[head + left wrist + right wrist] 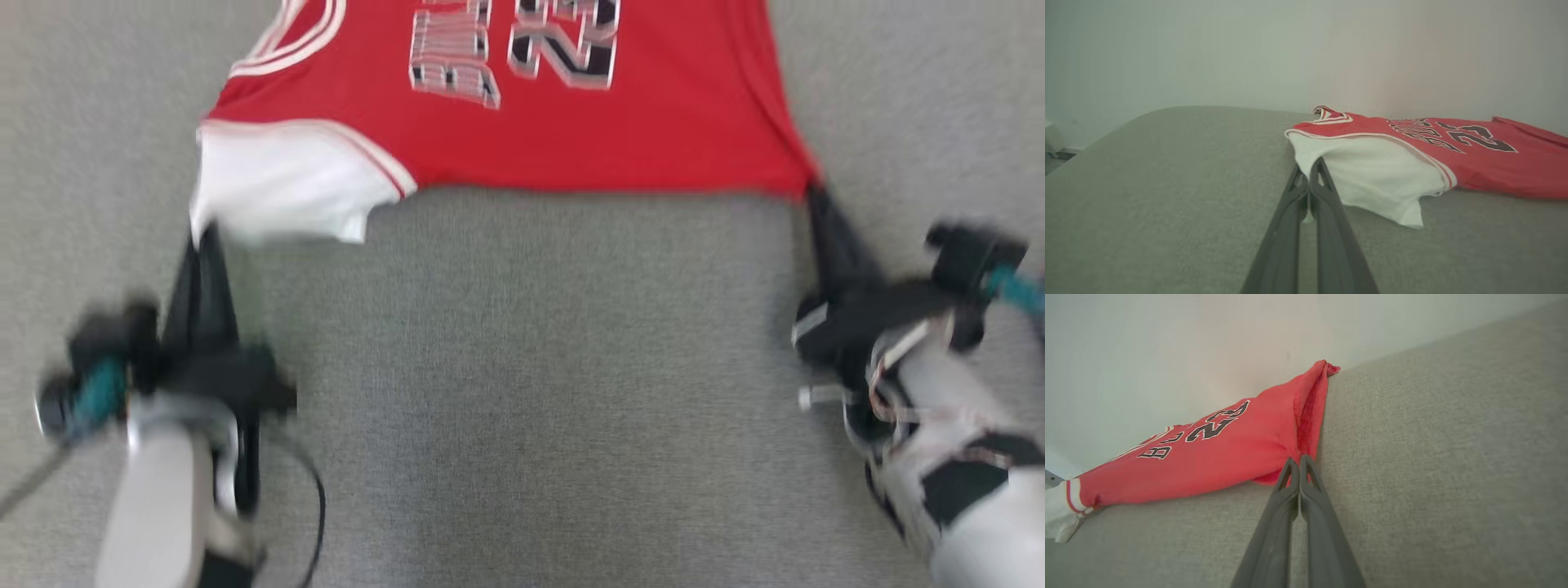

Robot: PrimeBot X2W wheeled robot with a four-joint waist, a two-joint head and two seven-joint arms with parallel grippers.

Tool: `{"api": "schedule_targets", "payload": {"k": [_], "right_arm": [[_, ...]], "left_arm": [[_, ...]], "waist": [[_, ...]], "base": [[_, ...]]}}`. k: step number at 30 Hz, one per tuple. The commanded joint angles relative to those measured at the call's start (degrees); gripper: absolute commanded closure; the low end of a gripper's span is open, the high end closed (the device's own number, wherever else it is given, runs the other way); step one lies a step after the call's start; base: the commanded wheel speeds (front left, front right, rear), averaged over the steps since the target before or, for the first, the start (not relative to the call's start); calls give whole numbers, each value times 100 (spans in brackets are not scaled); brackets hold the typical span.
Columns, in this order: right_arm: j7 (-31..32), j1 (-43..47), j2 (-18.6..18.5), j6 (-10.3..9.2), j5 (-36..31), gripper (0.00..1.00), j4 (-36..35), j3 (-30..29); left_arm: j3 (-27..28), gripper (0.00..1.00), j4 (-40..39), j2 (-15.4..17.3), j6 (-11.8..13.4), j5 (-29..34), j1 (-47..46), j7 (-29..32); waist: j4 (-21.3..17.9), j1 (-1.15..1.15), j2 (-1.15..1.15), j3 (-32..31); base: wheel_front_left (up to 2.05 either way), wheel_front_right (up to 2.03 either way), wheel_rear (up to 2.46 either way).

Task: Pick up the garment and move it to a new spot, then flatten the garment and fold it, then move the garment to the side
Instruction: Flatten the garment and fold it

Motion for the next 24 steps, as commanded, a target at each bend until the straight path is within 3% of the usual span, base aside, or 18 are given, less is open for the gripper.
{"api": "schedule_targets", "payload": {"k": [1, 11, 24], "right_arm": [[18, 229, -51, -12, 177, 100, -30, 113], [3, 1592, -379, -12, 1556, 100, -167, 769], [-34, 2853, -238, -12, 1467, 100, 90, 1124]], "left_arm": [[77, 100, -19, -50, 13, -75, 204, -17], [350, 100, 353, -159, -47, -349, 1859, -17], [19, 100, 516, -155, 23, -766, 3396, -17]], "waist": [[-208, 1, -1, -571], [-283, 1, -1, -1482], [-145, 1, -1, -2525]], "base": [[0, 0, 0], [0, 0, 0], [0, 0, 0]]}}
